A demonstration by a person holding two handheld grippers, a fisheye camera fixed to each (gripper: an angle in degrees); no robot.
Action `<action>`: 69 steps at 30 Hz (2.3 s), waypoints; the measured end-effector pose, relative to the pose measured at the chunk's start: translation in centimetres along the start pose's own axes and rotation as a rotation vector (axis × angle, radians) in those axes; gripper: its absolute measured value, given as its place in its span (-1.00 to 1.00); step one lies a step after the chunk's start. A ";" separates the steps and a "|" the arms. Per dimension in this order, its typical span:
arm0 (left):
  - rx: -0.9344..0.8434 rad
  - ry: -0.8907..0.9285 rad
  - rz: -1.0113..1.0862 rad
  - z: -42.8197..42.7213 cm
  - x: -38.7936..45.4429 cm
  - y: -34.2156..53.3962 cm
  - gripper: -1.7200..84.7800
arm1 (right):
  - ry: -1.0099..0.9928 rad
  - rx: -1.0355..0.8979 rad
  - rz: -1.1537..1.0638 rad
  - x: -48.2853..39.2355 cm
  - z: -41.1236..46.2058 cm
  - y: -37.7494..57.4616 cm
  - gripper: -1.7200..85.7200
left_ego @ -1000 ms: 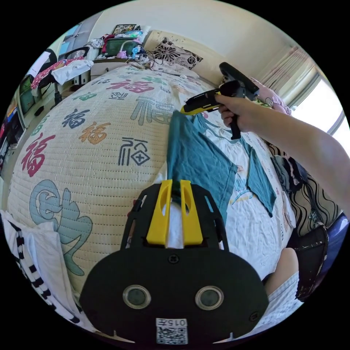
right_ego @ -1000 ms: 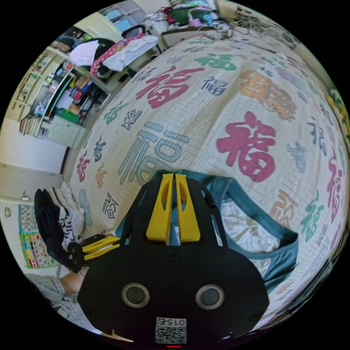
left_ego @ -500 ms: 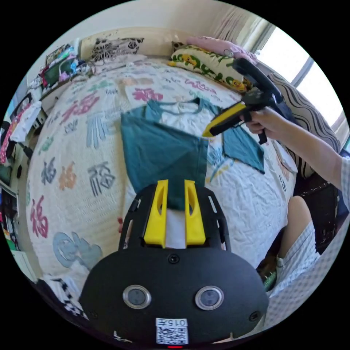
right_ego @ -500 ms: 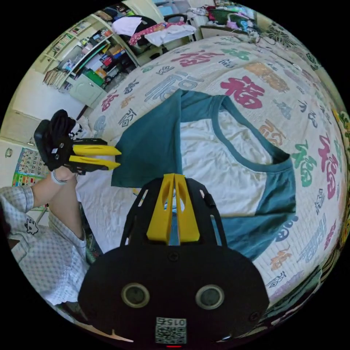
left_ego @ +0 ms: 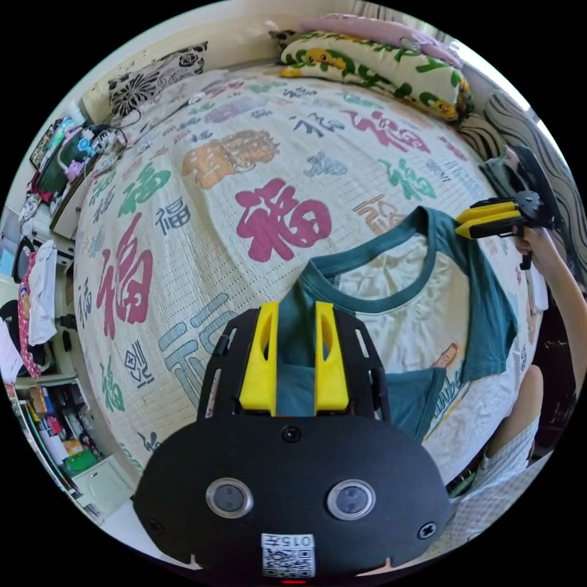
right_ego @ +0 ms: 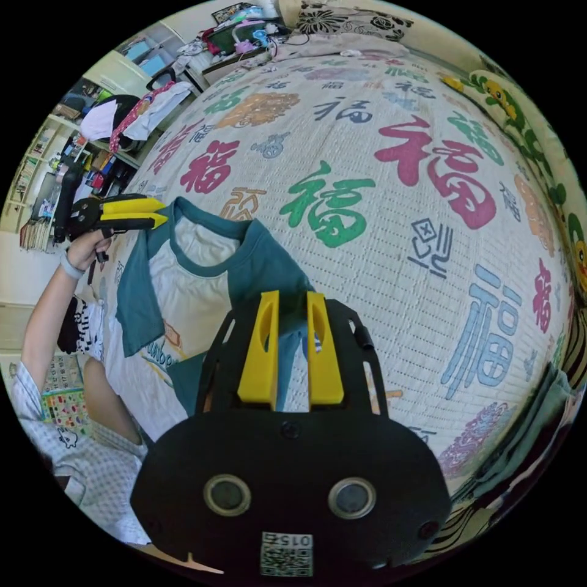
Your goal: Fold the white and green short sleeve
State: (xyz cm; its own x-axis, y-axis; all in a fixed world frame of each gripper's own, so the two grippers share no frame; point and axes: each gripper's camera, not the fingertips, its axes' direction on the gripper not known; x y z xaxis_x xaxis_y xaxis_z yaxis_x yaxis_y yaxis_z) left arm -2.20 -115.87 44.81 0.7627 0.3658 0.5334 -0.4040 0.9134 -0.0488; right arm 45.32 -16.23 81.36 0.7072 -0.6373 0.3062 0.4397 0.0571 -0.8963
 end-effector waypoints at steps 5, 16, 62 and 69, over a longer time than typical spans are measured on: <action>-0.072 -0.019 0.055 1.3 2.1 -0.5 -0.91 | 0.005 -0.035 -0.114 -2.6 -3.0 2.3 -0.98; 0.194 -0.006 -0.042 -11.5 2.3 -0.6 -0.96 | 0.174 0.186 0.034 -6.8 -19.2 8.1 -0.98; 0.001 0.287 -0.320 -20.2 12.3 51.8 -0.84 | -0.160 -0.007 0.010 -23.7 -23.0 58.9 -0.97; 0.302 0.381 -0.519 -27.3 -1.4 52.4 -0.79 | -0.380 0.338 0.361 -7.2 -29.9 61.5 -0.82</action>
State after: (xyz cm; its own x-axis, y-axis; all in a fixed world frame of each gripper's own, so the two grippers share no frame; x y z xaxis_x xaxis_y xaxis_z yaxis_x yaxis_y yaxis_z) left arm -10.68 -63.62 18.45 0.9959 -0.0158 0.0888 -0.0209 0.9174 0.3974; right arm 50.66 -31.11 14.38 0.9642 -0.2181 0.1507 0.2427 0.4975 -0.8328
